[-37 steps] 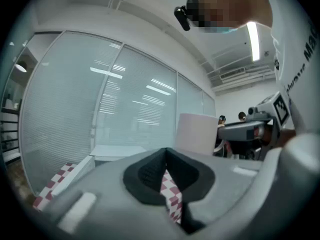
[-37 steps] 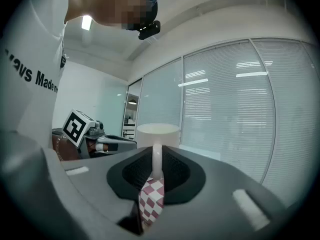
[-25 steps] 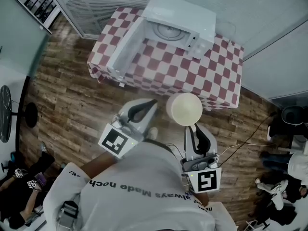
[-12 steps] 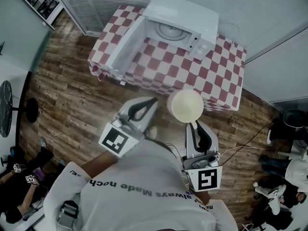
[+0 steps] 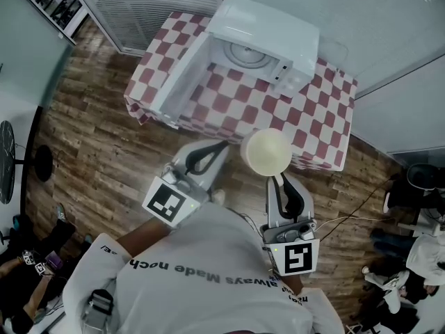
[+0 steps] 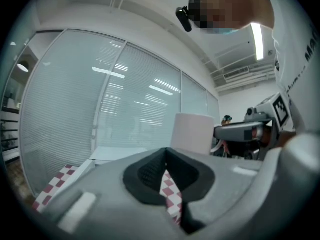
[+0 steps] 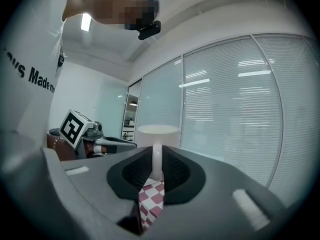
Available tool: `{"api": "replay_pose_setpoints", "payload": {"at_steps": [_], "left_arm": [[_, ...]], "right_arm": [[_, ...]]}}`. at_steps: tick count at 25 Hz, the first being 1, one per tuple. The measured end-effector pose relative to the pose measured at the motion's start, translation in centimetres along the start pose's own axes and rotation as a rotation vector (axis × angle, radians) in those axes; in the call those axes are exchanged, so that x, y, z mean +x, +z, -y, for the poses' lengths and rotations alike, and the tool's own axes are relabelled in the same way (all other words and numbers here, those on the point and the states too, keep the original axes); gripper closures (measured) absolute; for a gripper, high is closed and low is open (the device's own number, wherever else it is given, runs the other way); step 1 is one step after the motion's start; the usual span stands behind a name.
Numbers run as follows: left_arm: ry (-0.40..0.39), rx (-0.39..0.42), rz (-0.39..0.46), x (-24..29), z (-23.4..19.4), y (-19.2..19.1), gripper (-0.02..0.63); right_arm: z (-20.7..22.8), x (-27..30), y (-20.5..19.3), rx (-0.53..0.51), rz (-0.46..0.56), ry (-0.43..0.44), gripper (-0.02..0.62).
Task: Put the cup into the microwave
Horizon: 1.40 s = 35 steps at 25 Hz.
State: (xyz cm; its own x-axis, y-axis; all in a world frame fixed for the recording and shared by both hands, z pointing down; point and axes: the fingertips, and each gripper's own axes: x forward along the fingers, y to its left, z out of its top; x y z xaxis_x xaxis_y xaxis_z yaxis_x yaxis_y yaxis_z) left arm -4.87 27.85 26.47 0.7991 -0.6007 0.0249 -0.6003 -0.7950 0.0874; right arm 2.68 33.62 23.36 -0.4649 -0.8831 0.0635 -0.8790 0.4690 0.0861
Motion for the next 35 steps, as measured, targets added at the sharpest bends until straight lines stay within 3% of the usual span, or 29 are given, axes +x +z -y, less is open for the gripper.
{"api": "replay_pose_setpoints", "payload": {"at_steps": [16, 25, 35], "left_arm": [[-0.05, -0.015, 0.009, 6.1, -11.5, 1.5, 0.601], [-0.076, -0.041, 0.006, 8.0, -17.9, 1.6, 0.601], [-0.108, -0.057, -0.011, 10.2, -20.7, 1.1, 0.601]], "right_arm": [[4.5, 12.5, 1.2, 0.003, -0.005, -0.079, 0.551], [4.9, 19.2, 0.7, -0.007, -0.033, -0.074, 0.551], [6.7, 22.4, -0.1, 0.013, -0.044, -0.109, 0.551]]}}
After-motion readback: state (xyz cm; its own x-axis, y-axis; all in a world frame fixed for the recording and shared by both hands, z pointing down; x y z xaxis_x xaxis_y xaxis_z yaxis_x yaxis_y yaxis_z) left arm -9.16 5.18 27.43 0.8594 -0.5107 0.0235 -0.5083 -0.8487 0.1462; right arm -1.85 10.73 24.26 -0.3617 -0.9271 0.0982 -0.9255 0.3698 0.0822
